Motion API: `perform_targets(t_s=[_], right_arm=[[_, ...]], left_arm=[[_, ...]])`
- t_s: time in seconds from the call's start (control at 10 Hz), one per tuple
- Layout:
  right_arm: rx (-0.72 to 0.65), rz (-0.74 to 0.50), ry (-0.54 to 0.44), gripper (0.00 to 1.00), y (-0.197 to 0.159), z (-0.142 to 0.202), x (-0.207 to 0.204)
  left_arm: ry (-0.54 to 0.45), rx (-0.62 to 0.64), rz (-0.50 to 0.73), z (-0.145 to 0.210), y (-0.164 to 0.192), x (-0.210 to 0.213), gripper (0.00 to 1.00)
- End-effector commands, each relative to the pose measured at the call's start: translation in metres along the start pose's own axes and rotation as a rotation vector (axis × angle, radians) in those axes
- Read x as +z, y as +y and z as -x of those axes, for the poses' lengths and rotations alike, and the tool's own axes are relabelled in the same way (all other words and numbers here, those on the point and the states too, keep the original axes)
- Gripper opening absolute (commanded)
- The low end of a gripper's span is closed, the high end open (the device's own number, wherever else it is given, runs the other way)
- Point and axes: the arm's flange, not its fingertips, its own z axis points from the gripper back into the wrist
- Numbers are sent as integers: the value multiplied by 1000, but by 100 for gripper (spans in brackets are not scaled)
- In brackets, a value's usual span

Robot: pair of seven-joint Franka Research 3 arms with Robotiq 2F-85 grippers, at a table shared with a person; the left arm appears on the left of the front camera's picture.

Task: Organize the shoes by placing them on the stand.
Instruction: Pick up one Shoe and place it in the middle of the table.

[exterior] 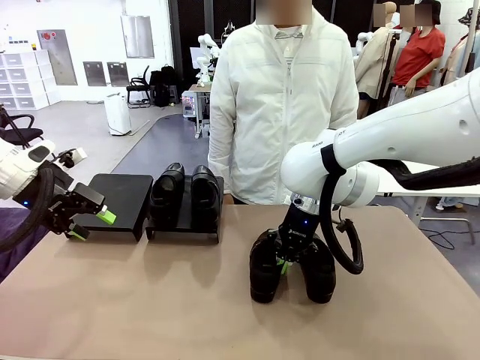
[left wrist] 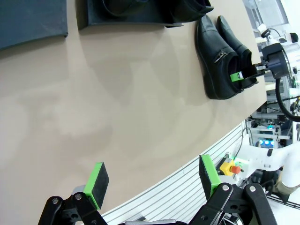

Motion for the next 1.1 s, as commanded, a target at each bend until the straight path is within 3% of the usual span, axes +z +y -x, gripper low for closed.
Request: perform_targets(t_s=[0.0, 0.2, 0.4, 0.7, 0.9, 1.0], right_arm=[[2, 1, 8, 0, 7, -3, 3], [36, 7, 10, 0, 8, 3, 10], [108, -14, 17, 0, 2, 18, 48], [189, -127, -45, 0, -24, 79, 143], [219, -154, -77, 0, -49, 112, 169], [254, -172, -46, 0, -61, 126, 165]], left_arm=[[5, 4, -1, 1, 2, 2, 100], [5, 4, -1, 1, 2, 2, 100], [5, 4, -1, 1, 2, 2, 100], [5, 4, -1, 1, 2, 2, 100], [5, 4, -1, 1, 2, 2, 100], [5, 4, -1, 1, 2, 2, 100]])
